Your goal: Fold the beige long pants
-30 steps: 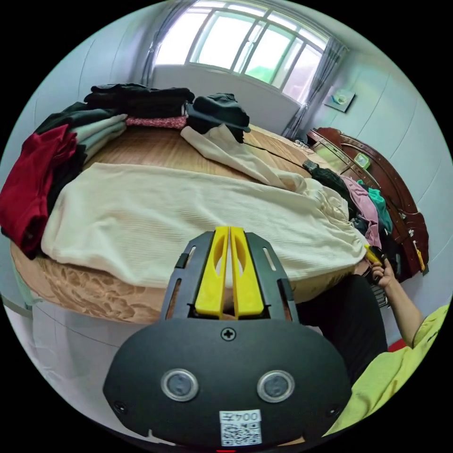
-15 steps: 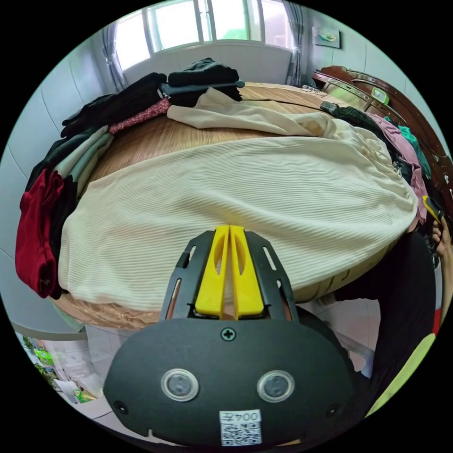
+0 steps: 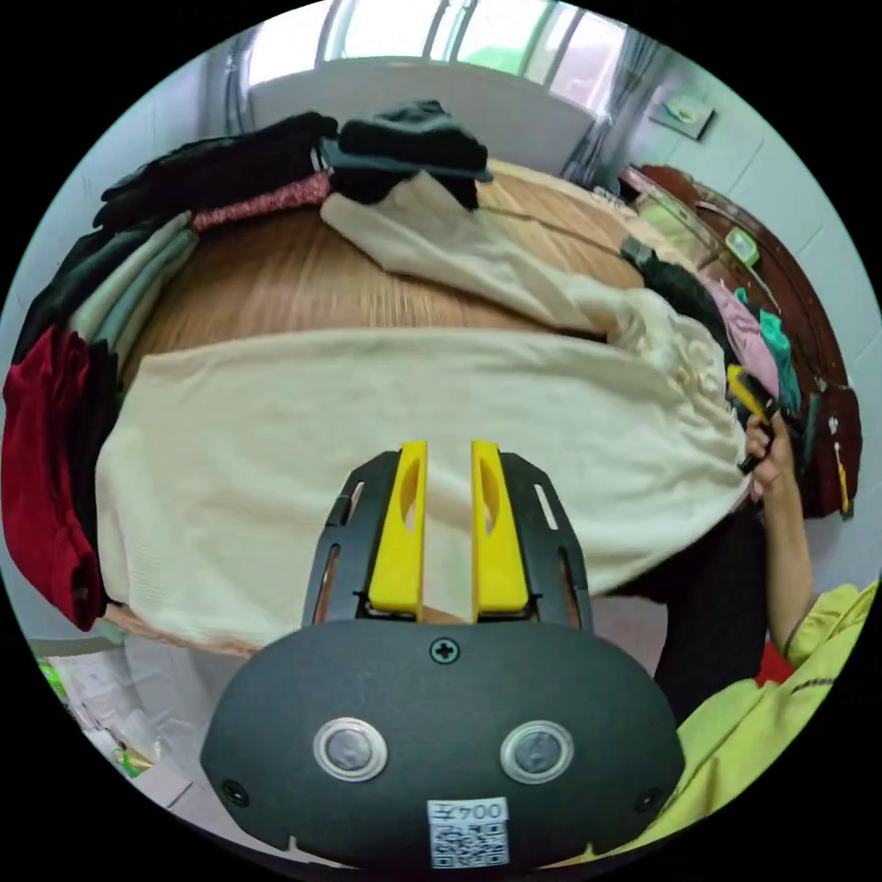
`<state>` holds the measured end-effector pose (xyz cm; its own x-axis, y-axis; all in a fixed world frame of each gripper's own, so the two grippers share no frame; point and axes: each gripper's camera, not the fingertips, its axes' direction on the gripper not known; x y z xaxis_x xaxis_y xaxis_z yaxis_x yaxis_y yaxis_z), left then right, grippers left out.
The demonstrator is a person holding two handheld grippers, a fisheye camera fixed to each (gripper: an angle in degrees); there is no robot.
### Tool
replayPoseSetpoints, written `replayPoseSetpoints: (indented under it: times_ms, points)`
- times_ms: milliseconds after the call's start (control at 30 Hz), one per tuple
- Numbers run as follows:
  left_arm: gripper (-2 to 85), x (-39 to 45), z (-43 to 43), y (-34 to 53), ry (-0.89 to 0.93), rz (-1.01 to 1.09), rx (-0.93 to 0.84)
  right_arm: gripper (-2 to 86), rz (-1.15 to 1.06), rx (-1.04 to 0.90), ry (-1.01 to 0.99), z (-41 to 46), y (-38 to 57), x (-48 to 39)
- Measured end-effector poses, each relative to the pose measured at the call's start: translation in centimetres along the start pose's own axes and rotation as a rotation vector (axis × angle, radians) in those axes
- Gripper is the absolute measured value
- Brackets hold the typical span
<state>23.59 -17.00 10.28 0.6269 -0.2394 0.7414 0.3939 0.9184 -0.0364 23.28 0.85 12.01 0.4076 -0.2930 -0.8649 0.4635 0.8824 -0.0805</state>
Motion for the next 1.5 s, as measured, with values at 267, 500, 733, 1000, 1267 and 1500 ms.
replayPoseSetpoints:
  times_ms: [267,500,733,1000,1267,1500]
  points:
    - [20.3,8.6,8.9,-25.4,0.019,0.003,-0.027,-0.4,0.160,-0.037,-0.093,5.0,-0.8,6.1]
    - [26.3,11.7,20.8,-39.0,-0.262,-0.045,-0.104,-0.7,0.086,-0.063,-0.121,6.4,-0.4,6.5]
    - [23.9,11.9,27.3,-41.3,-0.268,-0.102,-0.187,-0.7,0.078,-0.080,-0.167,7.2,-0.3,8.4]
    - [3.3,8.3,13.0,-39.1,-0.127,-0.105,0.171,-0.7,0.089,-0.084,-0.168,7.4,0.3,10.4]
    - [5.4,-1.9,-6.3,-20.2,0.180,-0.062,0.648,-0.7,0.126,-0.097,-0.195,7.9,1.1,12.4]
    - [13.7,-22.0,3.5,-5.6,0.273,-0.922,0.385,-0.7,0.099,-0.138,-0.165,9.6,1.8,12.9]
